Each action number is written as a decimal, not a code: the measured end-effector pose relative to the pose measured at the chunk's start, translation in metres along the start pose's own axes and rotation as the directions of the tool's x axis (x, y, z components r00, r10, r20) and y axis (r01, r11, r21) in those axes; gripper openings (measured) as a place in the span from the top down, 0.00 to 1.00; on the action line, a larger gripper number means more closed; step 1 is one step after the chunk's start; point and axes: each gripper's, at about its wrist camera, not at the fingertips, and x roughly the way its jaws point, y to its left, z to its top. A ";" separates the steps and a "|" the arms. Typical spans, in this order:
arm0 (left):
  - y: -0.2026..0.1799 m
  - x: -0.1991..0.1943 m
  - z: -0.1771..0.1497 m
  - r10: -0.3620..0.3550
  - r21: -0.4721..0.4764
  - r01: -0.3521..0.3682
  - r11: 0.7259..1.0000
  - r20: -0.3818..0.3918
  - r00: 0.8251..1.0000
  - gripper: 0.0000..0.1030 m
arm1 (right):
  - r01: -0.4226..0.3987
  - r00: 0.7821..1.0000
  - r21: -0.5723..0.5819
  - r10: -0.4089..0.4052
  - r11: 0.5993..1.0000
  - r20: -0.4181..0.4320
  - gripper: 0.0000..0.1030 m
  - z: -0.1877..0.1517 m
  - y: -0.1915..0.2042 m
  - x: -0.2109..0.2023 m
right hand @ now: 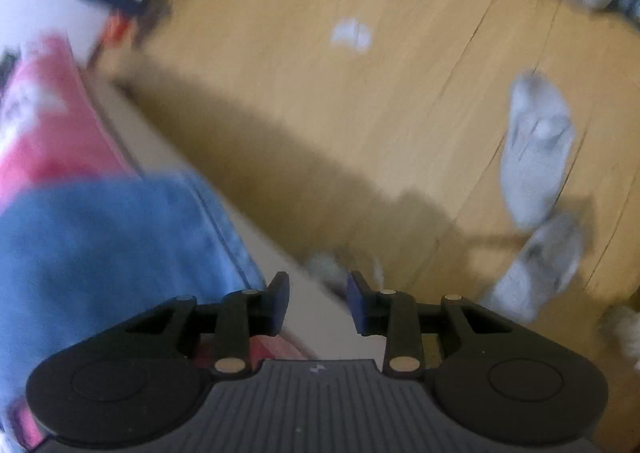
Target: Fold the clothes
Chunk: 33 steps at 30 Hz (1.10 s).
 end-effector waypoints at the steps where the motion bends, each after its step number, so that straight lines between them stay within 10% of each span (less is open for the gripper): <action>1: 0.000 -0.001 0.002 0.014 0.007 -0.014 1.000 0.004 1.000 0.84 | 0.017 0.999 -0.068 -0.014 0.998 0.044 0.65 0.001 0.013 -0.017; 6: -0.009 -0.006 0.003 0.013 0.083 -0.016 0.996 0.034 0.999 0.84 | -0.103 0.973 -0.304 0.159 0.947 0.167 0.62 0.001 0.095 -0.086; 9: -0.026 -0.009 -0.003 0.070 0.306 -0.085 0.948 0.062 0.996 0.84 | -0.165 0.944 -0.455 0.274 0.875 0.185 0.61 -0.020 0.148 -0.096; 12: -0.049 -0.014 -0.014 0.104 0.587 -0.183 0.789 0.166 0.981 0.84 | -0.203 0.934 -0.616 0.339 0.761 0.111 0.62 -0.045 0.195 -0.073; 16: -0.077 -0.014 -0.026 0.025 0.813 -0.304 0.497 0.337 0.941 0.84 | -0.130 0.956 -0.679 0.274 0.723 0.108 0.58 -0.073 0.217 -0.054; 19: -0.091 0.018 -0.026 -0.013 0.914 -0.141 0.381 0.158 0.987 0.84 | -0.087 0.963 -0.709 0.240 0.700 0.118 0.59 -0.080 0.215 -0.055; 21: -0.085 0.055 -0.020 0.018 0.905 0.113 0.410 -0.132 0.991 0.84 | -0.062 0.968 -0.726 0.219 0.685 0.124 0.59 -0.086 0.215 -0.056; 23: -0.073 0.093 -0.012 0.078 0.854 0.287 0.433 -0.353 0.932 0.83 | -0.020 0.972 -0.740 0.185 0.672 0.142 0.58 -0.089 0.218 -0.054; 25: -0.057 0.110 0.006 0.109 0.871 0.227 0.436 -0.301 0.947 0.96 | 0.015 0.976 -0.744 0.151 0.668 0.156 0.56 -0.088 0.224 -0.052; 30: -0.022 0.103 0.086 -0.048 0.626 0.222 0.747 -0.283 0.958 0.95 | 0.075 0.977 -0.748 0.103 0.659 0.188 0.53 -0.091 0.232 -0.047; 31: -0.024 0.096 0.086 -0.042 0.627 0.190 0.755 -0.242 0.969 0.96 | 0.084 0.976 -0.749 0.097 0.657 0.195 0.52 -0.092 0.232 -0.046; 33: -0.042 0.075 0.062 0.015 0.753 0.061 0.655 -0.093 0.996 1.00 | 0.096 0.975 -0.750 0.091 0.655 0.204 0.51 -0.093 0.232 -0.046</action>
